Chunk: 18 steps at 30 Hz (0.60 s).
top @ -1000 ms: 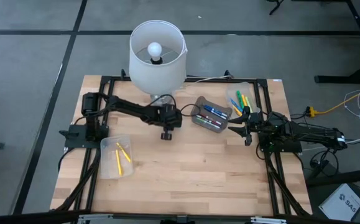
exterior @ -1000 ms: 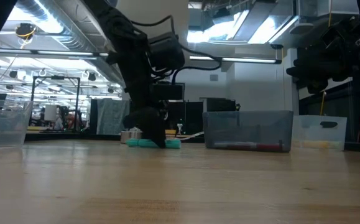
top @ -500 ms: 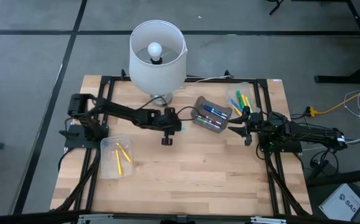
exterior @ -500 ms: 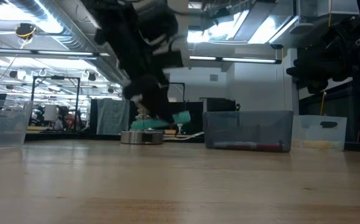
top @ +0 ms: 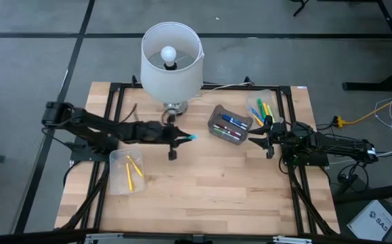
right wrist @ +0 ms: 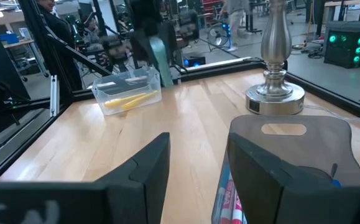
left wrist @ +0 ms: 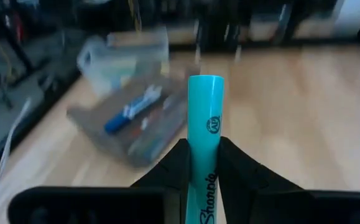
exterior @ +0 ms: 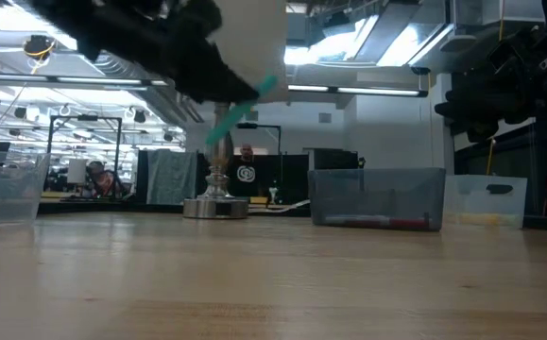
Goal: Pick & Place Markers
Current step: Put the light blue highlighter pen into the right transparent bin
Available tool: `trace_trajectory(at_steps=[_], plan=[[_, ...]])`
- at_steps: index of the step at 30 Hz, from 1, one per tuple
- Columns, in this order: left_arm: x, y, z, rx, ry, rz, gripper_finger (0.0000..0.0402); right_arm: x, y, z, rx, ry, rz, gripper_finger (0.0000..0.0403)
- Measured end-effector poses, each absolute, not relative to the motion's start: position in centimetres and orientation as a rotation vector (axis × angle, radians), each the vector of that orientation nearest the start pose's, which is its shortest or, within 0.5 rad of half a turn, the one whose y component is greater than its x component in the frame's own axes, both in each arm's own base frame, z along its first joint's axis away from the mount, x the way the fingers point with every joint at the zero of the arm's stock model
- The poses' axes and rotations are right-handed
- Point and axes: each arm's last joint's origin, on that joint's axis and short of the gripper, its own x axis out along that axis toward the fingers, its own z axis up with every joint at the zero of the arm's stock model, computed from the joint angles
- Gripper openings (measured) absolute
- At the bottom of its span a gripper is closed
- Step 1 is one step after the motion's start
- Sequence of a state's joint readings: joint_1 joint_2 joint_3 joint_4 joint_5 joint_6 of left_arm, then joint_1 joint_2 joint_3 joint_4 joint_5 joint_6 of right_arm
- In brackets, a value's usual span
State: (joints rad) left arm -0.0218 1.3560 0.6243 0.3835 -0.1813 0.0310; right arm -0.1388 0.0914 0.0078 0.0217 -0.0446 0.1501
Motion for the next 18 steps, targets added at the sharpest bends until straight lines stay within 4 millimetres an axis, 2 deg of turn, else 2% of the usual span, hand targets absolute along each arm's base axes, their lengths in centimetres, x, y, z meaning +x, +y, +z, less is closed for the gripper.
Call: trace_trajectory(at_steps=[4,8,18], plan=[[26.1,-0.7,21.3,0.019,0.154,0.133,0.0053,10.2,-1.3,16.1,0.156,0.054,-0.099,0.0160],[25.1,-1.2,21.2,-0.012,0.036,0.111,0.0053,10.2,-1.3,16.1,0.156,0.054,-0.099,0.0160],[24.9,-2.0,22.0,-0.009,-0.086,0.088,0.0053,10.2,-1.3,16.2,0.155,0.043,-0.108,0.0160]])
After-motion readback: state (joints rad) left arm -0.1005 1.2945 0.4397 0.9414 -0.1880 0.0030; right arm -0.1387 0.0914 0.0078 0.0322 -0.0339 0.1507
